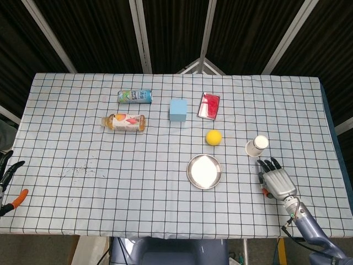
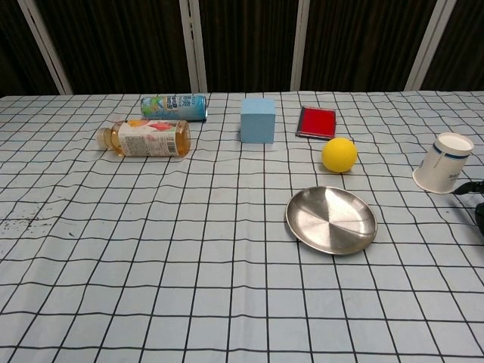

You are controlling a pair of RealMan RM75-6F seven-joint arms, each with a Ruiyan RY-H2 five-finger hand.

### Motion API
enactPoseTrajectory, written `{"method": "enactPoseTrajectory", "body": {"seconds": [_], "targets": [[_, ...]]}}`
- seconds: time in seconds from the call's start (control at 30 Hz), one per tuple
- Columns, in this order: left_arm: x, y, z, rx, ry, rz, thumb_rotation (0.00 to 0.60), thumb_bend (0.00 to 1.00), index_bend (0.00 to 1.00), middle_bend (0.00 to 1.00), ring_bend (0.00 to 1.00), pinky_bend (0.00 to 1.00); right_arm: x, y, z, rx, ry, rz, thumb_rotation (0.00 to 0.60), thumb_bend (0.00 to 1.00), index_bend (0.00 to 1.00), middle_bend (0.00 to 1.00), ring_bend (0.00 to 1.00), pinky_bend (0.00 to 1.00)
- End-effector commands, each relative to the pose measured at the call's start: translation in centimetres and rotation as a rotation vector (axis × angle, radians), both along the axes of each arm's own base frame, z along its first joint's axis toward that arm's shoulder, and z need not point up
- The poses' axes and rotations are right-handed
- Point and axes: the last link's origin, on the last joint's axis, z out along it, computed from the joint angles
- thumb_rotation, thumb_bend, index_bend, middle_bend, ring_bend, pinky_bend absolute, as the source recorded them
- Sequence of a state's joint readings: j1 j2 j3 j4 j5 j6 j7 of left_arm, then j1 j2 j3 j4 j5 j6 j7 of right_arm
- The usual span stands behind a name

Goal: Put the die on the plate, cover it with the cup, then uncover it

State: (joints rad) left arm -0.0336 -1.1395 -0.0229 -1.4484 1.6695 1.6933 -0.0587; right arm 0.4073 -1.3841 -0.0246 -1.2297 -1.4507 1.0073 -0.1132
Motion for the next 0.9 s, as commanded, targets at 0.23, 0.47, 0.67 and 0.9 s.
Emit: {"method": "enactPoseTrajectory", "body": {"seconds": [0.23, 0.47, 0.67, 0.9], "targets": [[-0.1, 0.1, 0.0, -0.001, 0.004, 0.006, 0.600, 0.38, 0.18, 0.00, 0.00, 0.02, 0.0, 0.0, -0.1, -0.006, -0.015, 0.001, 0.600, 0.39, 0.59, 0.13, 0.12, 0.00], [-0.1, 0.2, 0.0, -0.005, 0.001, 0.002, 0.600, 0.38, 0.18, 0.00, 0.00, 0.02, 0.4, 0.2, 0.7, -0.032, -0.023, 0.015, 0.600, 0.43, 0.60, 0.14, 0.12, 0.00], [-0.1, 0.1, 0.2, -0.003, -0.007, -0.003, 0.600, 0.38, 0.18, 0.00, 0.00, 0.02, 2.2, 0.1, 2.0, -0.071, -0.068, 0.060, 0.600, 0.43, 0.60, 0.14, 0.12, 0.00], [-0.2, 0.1, 0.5, -0.002, -0.017, -0.001, 0.600, 0.38, 0.18, 0.00, 0.00, 0.02, 8.4, -0.8, 0.7, -0.026, -0.239, 0.116, 0.600, 0.43, 0.60, 0.14, 0.12, 0.00]]}}
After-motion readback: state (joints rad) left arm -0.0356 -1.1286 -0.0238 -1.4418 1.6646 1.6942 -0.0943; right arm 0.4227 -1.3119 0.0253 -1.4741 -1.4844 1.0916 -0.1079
